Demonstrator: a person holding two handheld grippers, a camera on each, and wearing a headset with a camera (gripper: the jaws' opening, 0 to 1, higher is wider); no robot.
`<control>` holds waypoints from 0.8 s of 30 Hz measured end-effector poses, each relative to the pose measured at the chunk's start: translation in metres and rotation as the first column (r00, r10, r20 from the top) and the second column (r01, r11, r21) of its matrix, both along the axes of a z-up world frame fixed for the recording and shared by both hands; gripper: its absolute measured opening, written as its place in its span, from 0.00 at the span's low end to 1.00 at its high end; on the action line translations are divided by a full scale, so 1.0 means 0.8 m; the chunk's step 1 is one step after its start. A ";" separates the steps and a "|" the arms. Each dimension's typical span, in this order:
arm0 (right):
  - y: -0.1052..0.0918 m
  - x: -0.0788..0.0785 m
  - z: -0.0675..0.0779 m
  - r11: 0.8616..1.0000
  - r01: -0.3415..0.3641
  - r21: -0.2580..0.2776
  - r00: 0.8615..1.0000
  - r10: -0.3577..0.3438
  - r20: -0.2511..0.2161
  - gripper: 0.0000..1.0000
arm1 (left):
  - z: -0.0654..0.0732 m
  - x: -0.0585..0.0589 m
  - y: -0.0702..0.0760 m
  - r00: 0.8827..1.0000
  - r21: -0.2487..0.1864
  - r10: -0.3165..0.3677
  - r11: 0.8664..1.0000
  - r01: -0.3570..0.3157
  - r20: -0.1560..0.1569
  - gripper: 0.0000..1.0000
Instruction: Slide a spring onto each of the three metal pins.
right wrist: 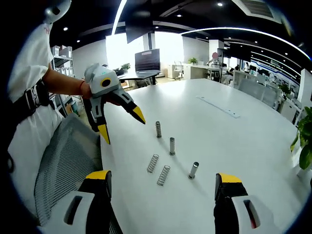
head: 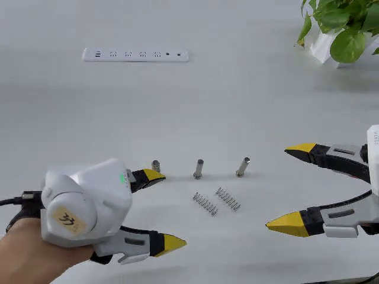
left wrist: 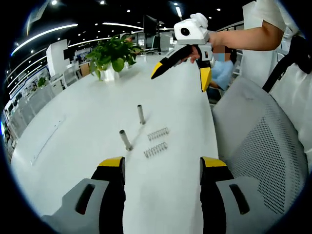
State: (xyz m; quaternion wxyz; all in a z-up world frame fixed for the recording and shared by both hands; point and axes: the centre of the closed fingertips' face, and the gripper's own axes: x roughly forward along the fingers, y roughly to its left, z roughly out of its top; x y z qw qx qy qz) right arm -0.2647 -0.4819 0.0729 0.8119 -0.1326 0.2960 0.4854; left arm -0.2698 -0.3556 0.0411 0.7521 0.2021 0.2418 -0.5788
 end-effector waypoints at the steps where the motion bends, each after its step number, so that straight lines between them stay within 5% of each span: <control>1: -0.004 -0.001 -0.001 1.000 0.010 0.003 1.000 -0.010 -0.004 0.87 | -0.005 0.002 -0.006 1.000 0.017 -0.016 1.000 0.016 0.010 0.57; 9: -0.021 -0.006 -0.007 0.998 0.067 0.015 0.998 -0.066 -0.014 0.86 | -0.038 0.016 -0.037 0.997 0.101 -0.076 0.992 0.073 0.022 0.45; 18: -0.037 -0.014 -0.015 0.994 0.110 0.020 0.994 -0.109 -0.028 0.85 | -0.068 0.022 -0.052 0.988 0.228 -0.144 0.965 0.129 0.050 0.38; 24: -0.042 -0.019 -0.017 0.990 0.137 0.034 0.990 -0.135 -0.033 0.85 | -0.080 0.024 -0.058 0.988 0.256 -0.152 0.956 0.142 0.020 0.36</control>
